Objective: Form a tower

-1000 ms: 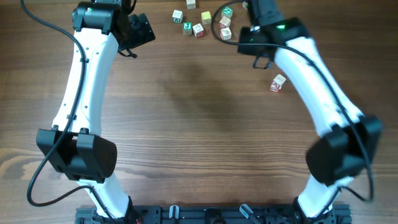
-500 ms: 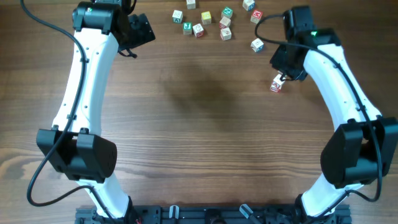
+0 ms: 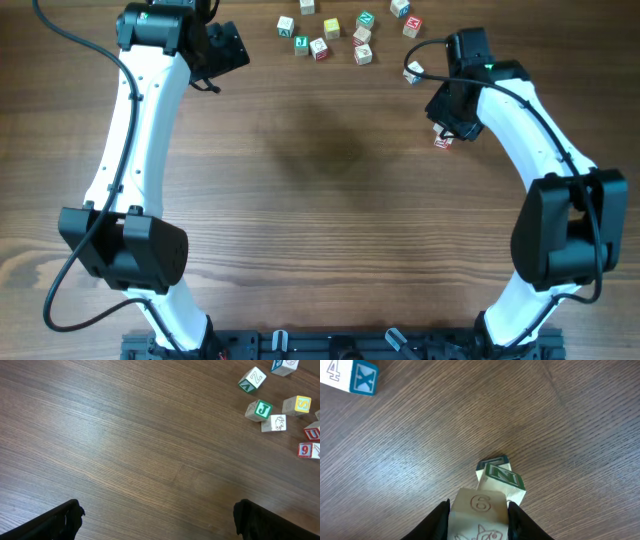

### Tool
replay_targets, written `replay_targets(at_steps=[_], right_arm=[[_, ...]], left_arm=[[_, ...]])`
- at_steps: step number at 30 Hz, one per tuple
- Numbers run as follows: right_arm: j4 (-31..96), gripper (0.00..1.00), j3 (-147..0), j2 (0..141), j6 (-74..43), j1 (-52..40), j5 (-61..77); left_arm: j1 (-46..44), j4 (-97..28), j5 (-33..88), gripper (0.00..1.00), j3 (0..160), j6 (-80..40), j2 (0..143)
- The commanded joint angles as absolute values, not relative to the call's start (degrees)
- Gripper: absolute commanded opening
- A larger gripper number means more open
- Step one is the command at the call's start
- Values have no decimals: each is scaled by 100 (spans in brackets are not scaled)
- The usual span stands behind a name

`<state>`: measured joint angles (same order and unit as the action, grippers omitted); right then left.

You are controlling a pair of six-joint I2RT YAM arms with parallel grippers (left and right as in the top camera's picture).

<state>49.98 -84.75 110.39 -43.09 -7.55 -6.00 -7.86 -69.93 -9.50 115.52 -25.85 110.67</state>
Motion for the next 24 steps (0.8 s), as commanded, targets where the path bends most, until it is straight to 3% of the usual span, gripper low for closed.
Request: replay_targets(at_steps=[1,10,13,24], right_arm=[[4960,38,-8407,11128,-4414,-764,-574],[4886,38,-8409,11126,-4414,-764,-569],[4888,30,-8409,11126,-4414,-764,-565],[4936,25,-8453,11004,-4410,-762,-506]], left_arm=[[-775,-6993,-923,100,11542,-2598,10925],[-775,-6993,-923,100,11542,-2598,10923],[-775,-6991,-923,100,11542,-2598,10923],[-775,-6991,-923,100,11542,-2598,10923]])
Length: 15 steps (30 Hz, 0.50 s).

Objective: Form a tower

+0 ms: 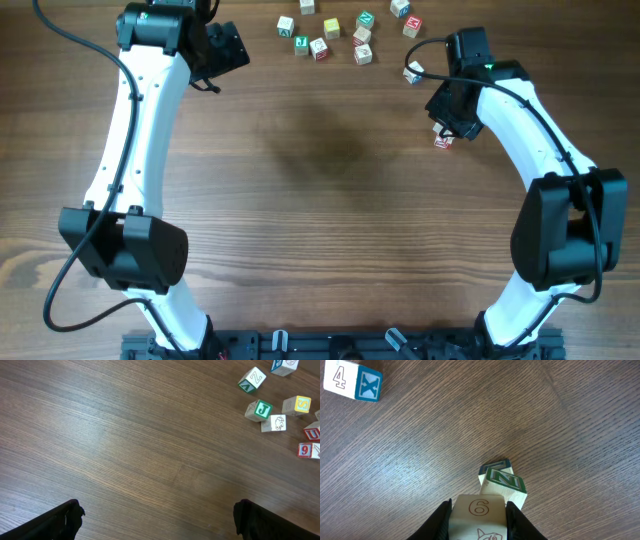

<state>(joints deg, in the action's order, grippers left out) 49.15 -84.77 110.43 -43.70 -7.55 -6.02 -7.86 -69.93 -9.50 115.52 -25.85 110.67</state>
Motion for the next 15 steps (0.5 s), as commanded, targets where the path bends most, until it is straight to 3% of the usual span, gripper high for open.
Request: replay_targets(at_steps=[1,15], right_arm=[[4936,25,-8453,10962,-4405,-762,-504],[5048,24,-8453,10650,-4414,-740,-687]], left_arm=[[-775,-6991,-923,100,11542,-2598,10923],[-775,-6993,-923,100,11542,-2598,10925]])
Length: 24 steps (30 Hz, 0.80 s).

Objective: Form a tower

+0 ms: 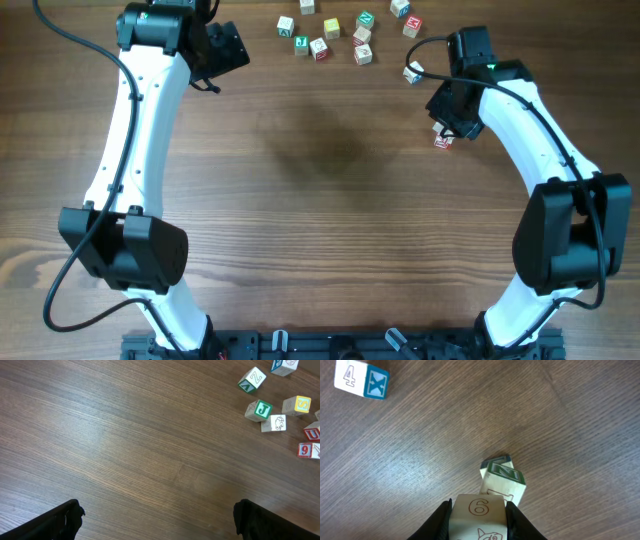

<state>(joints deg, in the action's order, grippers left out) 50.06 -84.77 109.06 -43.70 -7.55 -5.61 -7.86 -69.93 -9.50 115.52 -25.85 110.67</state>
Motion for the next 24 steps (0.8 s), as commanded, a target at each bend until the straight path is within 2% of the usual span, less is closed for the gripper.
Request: replay_targets(at_steps=[1,24], right_arm=[[5083,24,-8453,10650,-4528,-740,-725],[5118,25,-8436,10667,-5262,-742,-1076]], left_arm=[[-775,-6991,-923,100,11542,-2598,10925],[-775,-6993,-923,100,11542,-2598,10923]])
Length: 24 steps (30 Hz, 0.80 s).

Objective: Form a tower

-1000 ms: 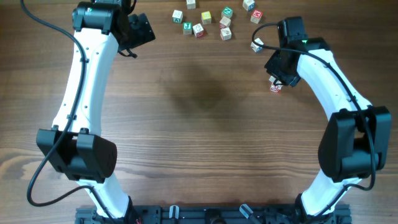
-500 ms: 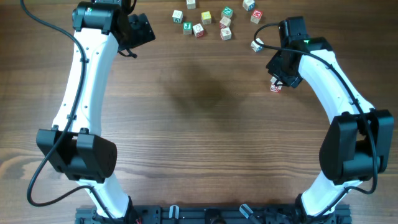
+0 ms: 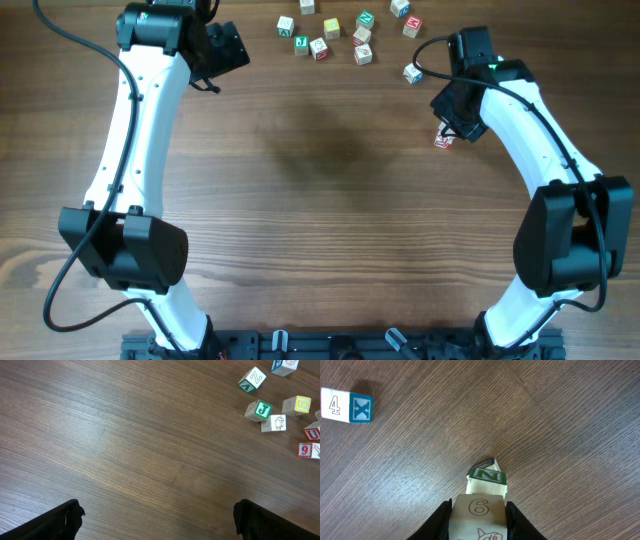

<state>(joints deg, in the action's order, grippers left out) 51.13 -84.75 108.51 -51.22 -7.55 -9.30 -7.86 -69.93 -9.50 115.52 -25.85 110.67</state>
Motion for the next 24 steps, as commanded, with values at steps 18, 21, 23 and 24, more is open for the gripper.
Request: replay_targets(at_steps=[18,21,23,24], right_arm=[[5094,26,-8429,10812,-5269,-742,-1122],[5089,30,-8429,10881,-5266,-742,-1122],[5083,30,-8429,10906,-5266,-742,-1120],[5083,31,-8429,10910,-5266,-742,-1120]], left_arm=[[-775,-6991,-923,100,11542,-2598,10923],[-775,-6991,-923,100,11542,-2598,10925],[-775,-6993,-923,100,11542,-2596,10925],[-775,-6991,-923,100,11542,-2598,10923]])
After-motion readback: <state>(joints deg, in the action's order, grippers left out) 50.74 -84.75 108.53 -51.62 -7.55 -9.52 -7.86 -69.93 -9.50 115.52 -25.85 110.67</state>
